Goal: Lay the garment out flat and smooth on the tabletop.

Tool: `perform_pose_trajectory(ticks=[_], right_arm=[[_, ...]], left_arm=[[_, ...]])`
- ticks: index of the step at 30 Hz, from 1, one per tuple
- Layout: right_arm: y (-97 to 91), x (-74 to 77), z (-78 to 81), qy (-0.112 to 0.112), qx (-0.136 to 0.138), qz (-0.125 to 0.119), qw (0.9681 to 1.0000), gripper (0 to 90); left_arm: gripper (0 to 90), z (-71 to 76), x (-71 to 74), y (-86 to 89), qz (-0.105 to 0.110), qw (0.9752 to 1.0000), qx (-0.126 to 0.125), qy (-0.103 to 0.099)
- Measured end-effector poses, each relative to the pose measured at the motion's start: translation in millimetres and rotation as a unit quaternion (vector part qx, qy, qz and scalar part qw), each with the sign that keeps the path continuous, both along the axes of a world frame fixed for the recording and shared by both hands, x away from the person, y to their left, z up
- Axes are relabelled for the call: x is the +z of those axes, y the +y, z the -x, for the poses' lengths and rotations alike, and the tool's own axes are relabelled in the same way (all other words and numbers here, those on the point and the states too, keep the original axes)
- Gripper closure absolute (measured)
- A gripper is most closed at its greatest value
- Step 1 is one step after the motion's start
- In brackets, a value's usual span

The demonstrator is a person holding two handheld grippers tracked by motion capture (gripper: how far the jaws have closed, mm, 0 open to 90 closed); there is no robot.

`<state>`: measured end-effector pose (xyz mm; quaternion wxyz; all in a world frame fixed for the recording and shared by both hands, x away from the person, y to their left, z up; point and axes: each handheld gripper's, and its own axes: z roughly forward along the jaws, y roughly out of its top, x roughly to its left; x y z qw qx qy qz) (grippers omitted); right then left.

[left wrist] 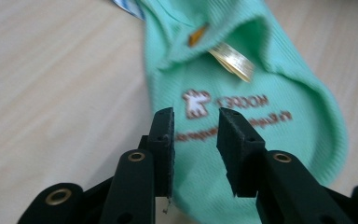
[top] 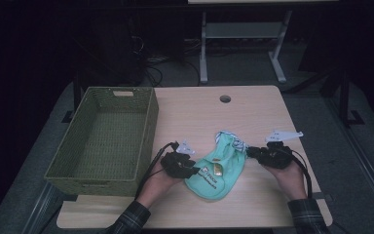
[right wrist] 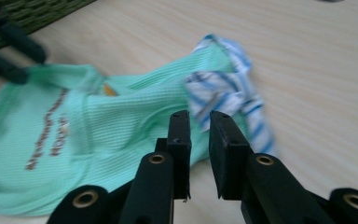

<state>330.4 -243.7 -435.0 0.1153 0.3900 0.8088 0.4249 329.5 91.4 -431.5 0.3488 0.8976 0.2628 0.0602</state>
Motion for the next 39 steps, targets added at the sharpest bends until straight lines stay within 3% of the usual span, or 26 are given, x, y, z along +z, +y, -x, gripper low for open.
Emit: perform_pose_trajectory(ticks=[8,10,19,25,39], right_arm=[[26.8,-14.5,19.8,0.03,0.037,0.008,0.9988,83.2],[29.4,-16.1,21.8,0.024,0.041,0.007,0.9988,83.8],[45.6,-27.2,27.0,0.048,0.073,0.013,0.9961,89.3],[51.7,-33.9,26.9,0.059,0.08,0.043,0.9941,89.7],[51.9,-35.0,26.5,0.06,0.084,0.041,0.9938,89.7]], left_arm=[[62.1,-15.6,6.9,-7.2,0.007,0.9999,0.004,-0.015],[61.8,-16.8,7.4,-8.3,0.007,0.9998,0.002,-0.017],[59.7,-20.9,2.6,-14.7,0.005,0.9998,-0.003,-0.017],[60.7,-28.3,1.9,-22.6,0.004,0.9998,-0.009,-0.016],[69.8,-50.2,-3.3,-54.0,0.004,0.9995,-0.021,-0.023]])
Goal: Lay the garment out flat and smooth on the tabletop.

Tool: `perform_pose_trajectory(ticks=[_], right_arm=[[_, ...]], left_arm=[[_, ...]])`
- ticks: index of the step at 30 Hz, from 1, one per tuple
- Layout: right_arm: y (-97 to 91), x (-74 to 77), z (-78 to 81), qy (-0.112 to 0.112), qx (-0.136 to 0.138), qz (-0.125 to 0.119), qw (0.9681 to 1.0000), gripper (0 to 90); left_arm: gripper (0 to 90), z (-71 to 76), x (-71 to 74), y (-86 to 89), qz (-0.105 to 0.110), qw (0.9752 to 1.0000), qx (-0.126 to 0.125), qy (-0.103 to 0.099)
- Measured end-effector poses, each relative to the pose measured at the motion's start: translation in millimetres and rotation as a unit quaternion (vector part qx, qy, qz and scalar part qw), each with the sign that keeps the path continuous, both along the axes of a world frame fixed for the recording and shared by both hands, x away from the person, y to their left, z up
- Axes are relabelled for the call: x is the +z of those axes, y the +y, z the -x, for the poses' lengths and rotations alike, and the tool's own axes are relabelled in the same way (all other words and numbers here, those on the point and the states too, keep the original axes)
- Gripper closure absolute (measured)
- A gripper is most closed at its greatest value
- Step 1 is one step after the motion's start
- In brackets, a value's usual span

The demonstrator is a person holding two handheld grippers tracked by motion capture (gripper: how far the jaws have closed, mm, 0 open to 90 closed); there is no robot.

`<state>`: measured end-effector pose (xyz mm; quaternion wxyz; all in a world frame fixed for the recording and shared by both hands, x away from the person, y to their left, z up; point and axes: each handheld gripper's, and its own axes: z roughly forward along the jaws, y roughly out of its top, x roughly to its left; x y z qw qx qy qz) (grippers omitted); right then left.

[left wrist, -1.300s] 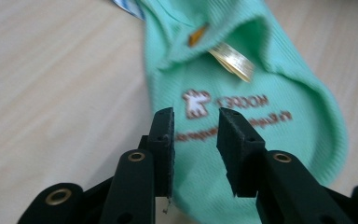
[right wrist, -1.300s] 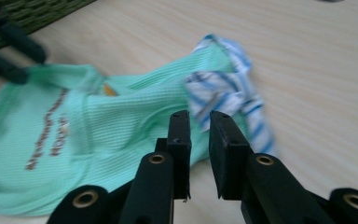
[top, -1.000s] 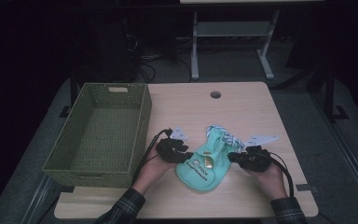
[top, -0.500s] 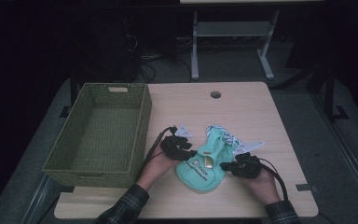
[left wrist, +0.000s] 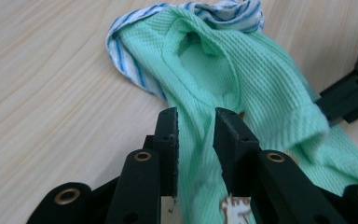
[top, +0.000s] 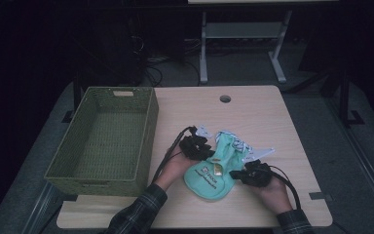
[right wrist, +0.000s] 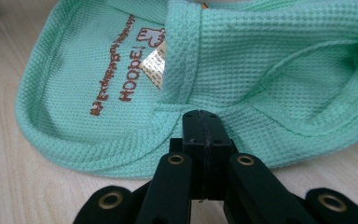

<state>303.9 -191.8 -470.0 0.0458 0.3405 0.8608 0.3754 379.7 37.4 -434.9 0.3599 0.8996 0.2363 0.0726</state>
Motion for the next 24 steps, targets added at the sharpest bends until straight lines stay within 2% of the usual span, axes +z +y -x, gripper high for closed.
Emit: perform_pose_trajectory(ticks=[5,12,19,21,24], right_arm=[[0.5,0.2,0.4,-0.002,0.0,0.002,1.0,89.7],[0.8,0.4,0.6,0.0,0.0,0.002,1.0,89.7],[0.8,0.0,0.4,-0.005,0.004,0.004,1.0,89.7],[0.7,0.2,0.5,-0.002,0.002,0.002,1.0,89.7],[0.6,0.3,0.4,-0.001,0.003,0.002,1.0,89.7]], left_arm=[[70.1,-5.3,-10.6,-9.6,-0.01,0.9999,0.005,0.01],[71.1,-10.8,-20.9,-14.9,-0.011,0.9997,0.008,0.023],[82.0,-11.9,-24.6,-19.0,-0.019,0.9994,0.0,0.03],[86.4,-11.3,-25.4,-19.9,-0.016,0.9993,0.001,0.034],[88.1,-11.5,-22.6,-18.2,-0.02,0.9993,-0.002,0.033]])
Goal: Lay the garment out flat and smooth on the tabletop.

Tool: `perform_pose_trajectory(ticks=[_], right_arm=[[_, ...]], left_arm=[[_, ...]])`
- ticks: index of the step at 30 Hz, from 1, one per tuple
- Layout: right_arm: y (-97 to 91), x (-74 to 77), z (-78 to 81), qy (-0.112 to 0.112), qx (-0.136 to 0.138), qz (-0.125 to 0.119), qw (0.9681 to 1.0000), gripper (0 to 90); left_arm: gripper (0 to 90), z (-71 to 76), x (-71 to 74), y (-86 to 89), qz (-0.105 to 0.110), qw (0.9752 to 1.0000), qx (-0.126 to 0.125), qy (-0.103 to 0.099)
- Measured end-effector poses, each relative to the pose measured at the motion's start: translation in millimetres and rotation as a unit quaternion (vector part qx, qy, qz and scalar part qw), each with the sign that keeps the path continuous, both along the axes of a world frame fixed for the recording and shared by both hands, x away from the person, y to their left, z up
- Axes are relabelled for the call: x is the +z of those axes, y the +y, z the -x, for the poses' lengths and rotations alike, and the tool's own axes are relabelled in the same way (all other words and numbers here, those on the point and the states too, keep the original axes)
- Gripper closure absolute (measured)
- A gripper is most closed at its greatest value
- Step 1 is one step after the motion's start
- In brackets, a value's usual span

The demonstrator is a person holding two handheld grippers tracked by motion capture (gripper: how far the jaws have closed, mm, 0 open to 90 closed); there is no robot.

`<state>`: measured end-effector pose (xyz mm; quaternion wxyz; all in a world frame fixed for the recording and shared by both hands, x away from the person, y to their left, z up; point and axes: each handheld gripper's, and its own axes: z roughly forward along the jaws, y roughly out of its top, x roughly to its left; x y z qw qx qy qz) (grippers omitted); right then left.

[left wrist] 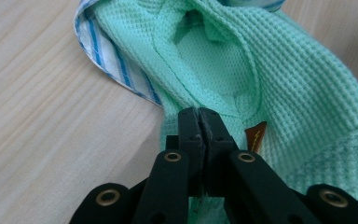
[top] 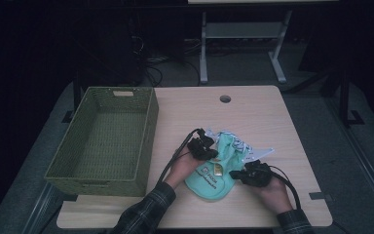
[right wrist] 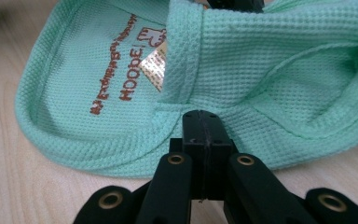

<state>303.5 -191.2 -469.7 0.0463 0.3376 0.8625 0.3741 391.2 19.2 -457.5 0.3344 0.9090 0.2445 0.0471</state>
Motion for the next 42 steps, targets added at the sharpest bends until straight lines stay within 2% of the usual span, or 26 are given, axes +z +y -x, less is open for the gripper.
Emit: perform_pose_trajectory(ticks=[3,8,14,20,25,27,29,32,36,39,42], right_arm=[[0.0,-0.3,-0.1,-0.005,0.003,0.002,1.0,89.7],[-0.1,0.1,-0.1,0.0,0.001,0.001,1.0,89.7],[-1.1,-0.3,-0.8,-0.003,0.005,0.003,1.0,89.7],[-1.4,-0.2,-1.0,-0.002,0.006,0.003,1.0,89.7],[-1.5,-0.2,-1.2,-0.001,0.006,0.002,1.0,89.7],[-1.5,-0.1,-1.1,-0.001,0.006,0.002,1.0,89.7],[-1.4,0.0,-0.9,-0.003,0.005,0.004,1.0,89.7],[-0.7,1.4,1.1,-0.006,0.002,0.011,0.9999,89.6],[-1.3,4.6,4.6,-0.014,0.003,0.014,0.9998,89.6],[-1.3,7.2,7.8,-0.019,0.002,0.01,0.9998,89.6],[-0.2,6.0,13.2,-0.015,0.008,0.005,0.9998,89.6]], left_arm=[[88.3,-0.5,3.8,3.0,0.005,1.0,0.004,-0.003],[88.4,-4.2,12.5,12.9,0.013,0.9998,0.015,-0.01],[88.5,-11.7,16.0,29.1,0.019,0.999,0.038,-0.011],[88.6,-18.3,13.7,43.1,0.009,0.9983,0.057,-0.008],[88.0,-20.0,3.9,45.8,-0.006,0.9973,0.073,-0.004],[83.3,-19.3,5.0,46.4,-0.012,0.9967,0.079,-0.014],[80.9,-17.1,9.5,48.0,-0.004,0.9964,0.083,-0.016],[80.9,-11.3,16.3,50.5,-0.009,0.9974,0.068,-0.021],[83.2,-1.5,18.0,52.7,-0.009,0.9985,0.053,-0.013],[83.7,3.8,13.4,54.0,-0.008,0.9987,0.05,-0.007],[84.2,6.0,6.8,55.2,-0.018,0.9989,0.043,0.001]])
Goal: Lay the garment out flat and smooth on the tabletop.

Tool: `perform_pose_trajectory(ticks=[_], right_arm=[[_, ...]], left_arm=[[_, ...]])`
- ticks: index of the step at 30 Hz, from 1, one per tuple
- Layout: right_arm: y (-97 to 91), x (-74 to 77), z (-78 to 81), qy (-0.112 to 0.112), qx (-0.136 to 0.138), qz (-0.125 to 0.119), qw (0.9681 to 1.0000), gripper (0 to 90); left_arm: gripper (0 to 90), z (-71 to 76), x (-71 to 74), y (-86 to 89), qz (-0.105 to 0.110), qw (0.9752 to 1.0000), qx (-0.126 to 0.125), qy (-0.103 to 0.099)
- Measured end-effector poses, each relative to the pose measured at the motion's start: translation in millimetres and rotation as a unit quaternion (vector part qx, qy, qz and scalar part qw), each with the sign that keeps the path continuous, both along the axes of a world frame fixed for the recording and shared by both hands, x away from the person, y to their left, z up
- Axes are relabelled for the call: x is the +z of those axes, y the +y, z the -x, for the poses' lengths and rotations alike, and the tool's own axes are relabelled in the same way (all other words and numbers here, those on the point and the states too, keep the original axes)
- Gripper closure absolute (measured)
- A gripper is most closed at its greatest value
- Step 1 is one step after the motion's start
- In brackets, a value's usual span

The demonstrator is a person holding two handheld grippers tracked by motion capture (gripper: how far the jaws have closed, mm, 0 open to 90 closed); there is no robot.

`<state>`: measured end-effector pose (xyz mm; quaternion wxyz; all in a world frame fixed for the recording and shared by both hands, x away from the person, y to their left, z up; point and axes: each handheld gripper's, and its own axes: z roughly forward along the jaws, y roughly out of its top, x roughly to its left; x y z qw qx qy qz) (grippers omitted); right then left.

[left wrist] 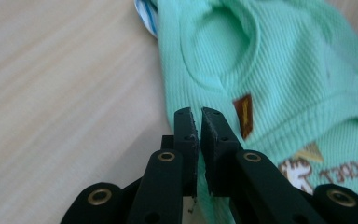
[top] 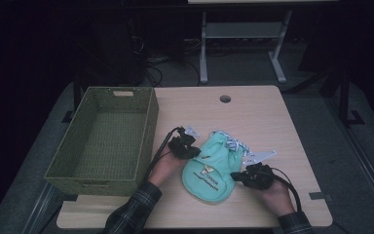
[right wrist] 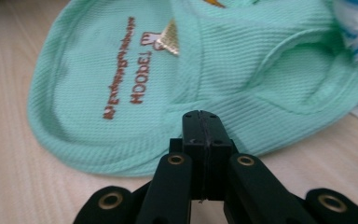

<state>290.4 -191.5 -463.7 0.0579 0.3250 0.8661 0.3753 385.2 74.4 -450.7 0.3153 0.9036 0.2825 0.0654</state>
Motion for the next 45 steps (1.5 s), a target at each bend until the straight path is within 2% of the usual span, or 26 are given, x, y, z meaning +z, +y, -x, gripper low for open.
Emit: perform_pose_trajectory(ticks=[4,9,10,12,17,24,28,29,31,34,37,38,39,44,45], right_arm=[[4.9,-3.9,5.1,0.004,0.012,0.01,0.9999,89.6],[4.2,-3.7,4.3,0.009,0.008,0.011,0.9999,89.7],[3.0,-4.0,3.4,0.003,0.009,0.013,0.9999,89.7],[0.6,-3.4,2.6,0.005,0.002,0.015,0.9999,89.7],[-7.7,-3.2,-2.5,0.003,-0.012,0.02,0.9997,89.6],[-18.8,-3.1,-10.3,-0.001,-0.034,0.025,0.9991,89.7],[-23.8,-3.4,-12.7,-0.003,-0.042,0.025,0.9988,89.6],[-24.8,-3.5,-13.3,-0.005,-0.042,0.025,0.9988,89.6],[-25.9,-3.1,-13.2,0.001,-0.046,0.024,0.9986,89.6],[-26.6,0.8,-14.8,0.001,-0.046,0.028,0.9985,85.7],[-27.3,10.8,-19.1,-0.006,-0.054,0.018,0.9984,83.3],[-27.4,13.7,-21.9,-0.006,-0.055,0.013,0.9984,82.3],[-27.3,16.5,-24.9,-0.009,-0.058,0.011,0.9982,81.9],[-28.5,27.5,-43.2,-0.031,-0.067,-0.007,0.9972,81.1],[-28.8,28.7,-48.7,-0.027,-0.07,-0.01,0.9971,80.4]], left_arm=[[85.4,0.7,-4.7,0.4,-0.007,0.9999,-0.002,0.008],[86.8,5.9,-5.0,0.3,-0.005,0.9999,-0.005,0.013],[86.8,7.7,-4.7,0.7,-0.007,0.9998,-0.008,0.014],[86.8,11.9,-3.7,2.3,-0.015,0.9996,-0.018,0.017],[86.7,25.9,-2.9,3.6,-0.017,0.9992,-0.029,0.02],[86.6,43.9,-3.6,0.1,-0.009,0.9986,-0.045,0.026],[86.6,48.4,-4.1,-2.1,-0.006,0.9981,-0.054,0.028],[86.4,49.4,-4.6,-3.1,0.0,0.9984,-0.05,0.028],[85.8,48.5,-4.0,-2.3,-0.004,0.9981,-0.054,0.03],[82.2,50.0,-1.9,-2.1,0.005,0.9985,-0.047,0.028],[75.4,52.9,4.6,0.0,0.015,0.9985,-0.05,0.018],[74.0,55.0,6.2,0.0,0.024,0.9985,-0.045,0.017],[72.2,56.4,8.1,1.3,0.02,0.9985,-0.049,0.014],[64.5,65.0,13.1,4.1,0.03,0.9983,-0.051,0.004],[62.8,66.3,13.5,4.4,0.028,0.9983,-0.051,0.004]])
